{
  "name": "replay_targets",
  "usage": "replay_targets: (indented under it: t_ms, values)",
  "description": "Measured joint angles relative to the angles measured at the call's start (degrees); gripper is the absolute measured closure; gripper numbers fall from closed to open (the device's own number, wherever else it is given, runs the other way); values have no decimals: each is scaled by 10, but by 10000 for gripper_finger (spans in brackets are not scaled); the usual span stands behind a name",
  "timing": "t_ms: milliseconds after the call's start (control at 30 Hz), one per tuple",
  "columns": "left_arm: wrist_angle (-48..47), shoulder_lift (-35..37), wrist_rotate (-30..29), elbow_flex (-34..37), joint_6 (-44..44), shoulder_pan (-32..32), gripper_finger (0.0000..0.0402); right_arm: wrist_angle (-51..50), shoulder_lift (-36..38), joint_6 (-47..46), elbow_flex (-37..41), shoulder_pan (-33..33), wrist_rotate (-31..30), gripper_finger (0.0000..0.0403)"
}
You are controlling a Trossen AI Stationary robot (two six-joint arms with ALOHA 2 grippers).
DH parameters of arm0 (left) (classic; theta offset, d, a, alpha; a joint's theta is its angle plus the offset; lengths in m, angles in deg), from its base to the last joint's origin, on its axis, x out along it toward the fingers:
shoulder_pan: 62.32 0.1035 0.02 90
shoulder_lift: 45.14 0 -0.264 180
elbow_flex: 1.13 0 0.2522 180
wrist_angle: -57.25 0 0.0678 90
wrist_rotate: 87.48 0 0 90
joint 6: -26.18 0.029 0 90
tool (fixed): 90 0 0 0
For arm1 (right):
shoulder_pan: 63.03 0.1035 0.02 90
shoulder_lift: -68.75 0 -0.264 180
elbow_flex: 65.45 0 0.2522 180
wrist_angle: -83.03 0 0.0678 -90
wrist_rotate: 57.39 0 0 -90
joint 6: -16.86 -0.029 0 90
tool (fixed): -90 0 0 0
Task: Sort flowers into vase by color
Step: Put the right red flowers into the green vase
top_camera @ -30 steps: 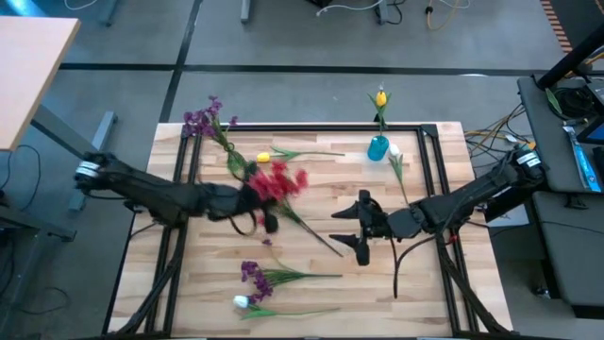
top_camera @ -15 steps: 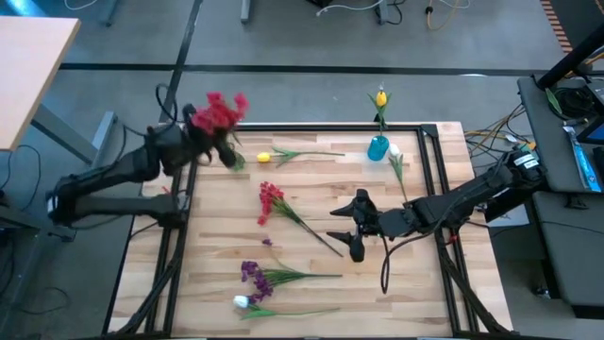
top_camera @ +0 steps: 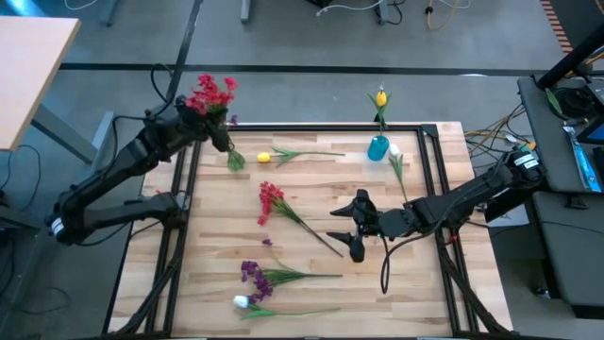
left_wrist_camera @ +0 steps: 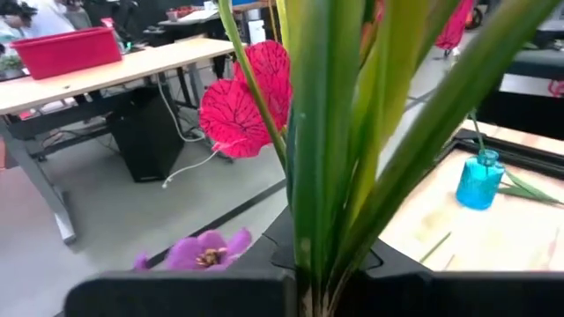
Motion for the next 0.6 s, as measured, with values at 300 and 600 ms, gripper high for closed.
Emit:
replay_targets:
  t_ms: [300, 600]
  values:
    - [-20, -7, -2, 0, 11, 1, 398, -2, 0, 0, 0, 0, 0, 122]
    - [-16, -25, -3, 0, -23, 0, 382, -3, 0, -4, 0, 0, 1, 122]
